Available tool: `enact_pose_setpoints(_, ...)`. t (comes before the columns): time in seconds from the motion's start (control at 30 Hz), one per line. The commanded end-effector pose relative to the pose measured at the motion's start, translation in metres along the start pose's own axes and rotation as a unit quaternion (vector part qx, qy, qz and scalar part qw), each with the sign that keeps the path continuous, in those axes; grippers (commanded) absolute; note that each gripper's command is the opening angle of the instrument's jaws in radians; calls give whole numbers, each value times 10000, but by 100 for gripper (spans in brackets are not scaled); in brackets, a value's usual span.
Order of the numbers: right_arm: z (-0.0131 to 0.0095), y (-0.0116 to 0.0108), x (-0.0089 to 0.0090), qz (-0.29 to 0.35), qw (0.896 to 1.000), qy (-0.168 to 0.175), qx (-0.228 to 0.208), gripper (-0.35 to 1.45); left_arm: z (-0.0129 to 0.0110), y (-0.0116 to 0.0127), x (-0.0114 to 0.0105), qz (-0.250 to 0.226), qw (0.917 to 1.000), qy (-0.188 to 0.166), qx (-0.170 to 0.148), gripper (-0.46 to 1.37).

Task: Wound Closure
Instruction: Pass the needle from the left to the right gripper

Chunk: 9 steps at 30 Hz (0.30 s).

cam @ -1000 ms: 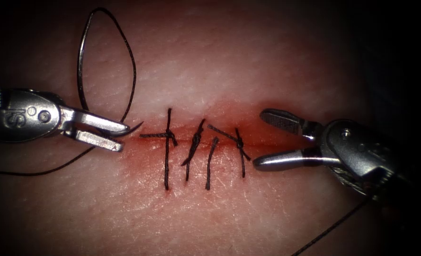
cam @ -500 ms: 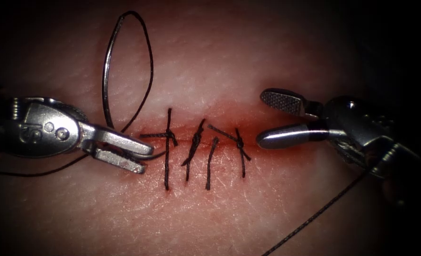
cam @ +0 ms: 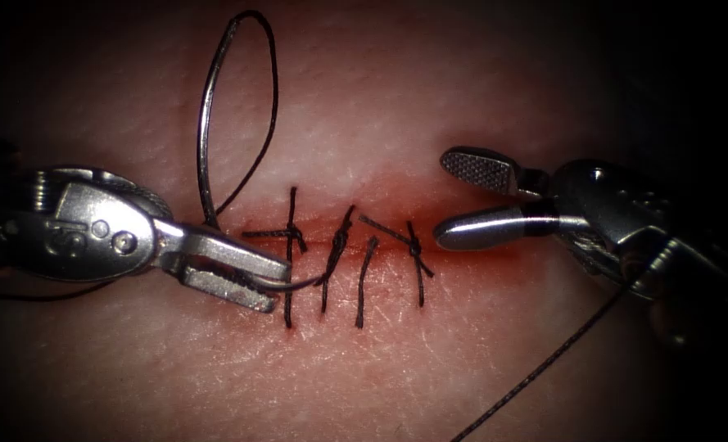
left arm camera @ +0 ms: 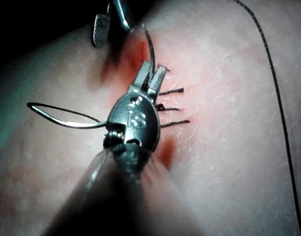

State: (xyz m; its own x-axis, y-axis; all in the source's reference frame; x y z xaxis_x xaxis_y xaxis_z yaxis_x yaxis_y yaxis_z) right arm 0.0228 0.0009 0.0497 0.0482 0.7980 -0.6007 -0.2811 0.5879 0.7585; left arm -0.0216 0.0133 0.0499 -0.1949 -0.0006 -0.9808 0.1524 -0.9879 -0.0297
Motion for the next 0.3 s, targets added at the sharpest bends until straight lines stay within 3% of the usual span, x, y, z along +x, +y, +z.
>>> enact_pose_setpoints(0.03, 0, 0, 0, 0, 10000, 0, 12, 79, 1, 1, 0, -8, 10000, -3, -16, -35)
enact_pose_setpoints(0.3, 0, 0, 0, 0, 10000, 0, 12, 79, 0, 0, 0, -11, 10000, -9, -9, -35)
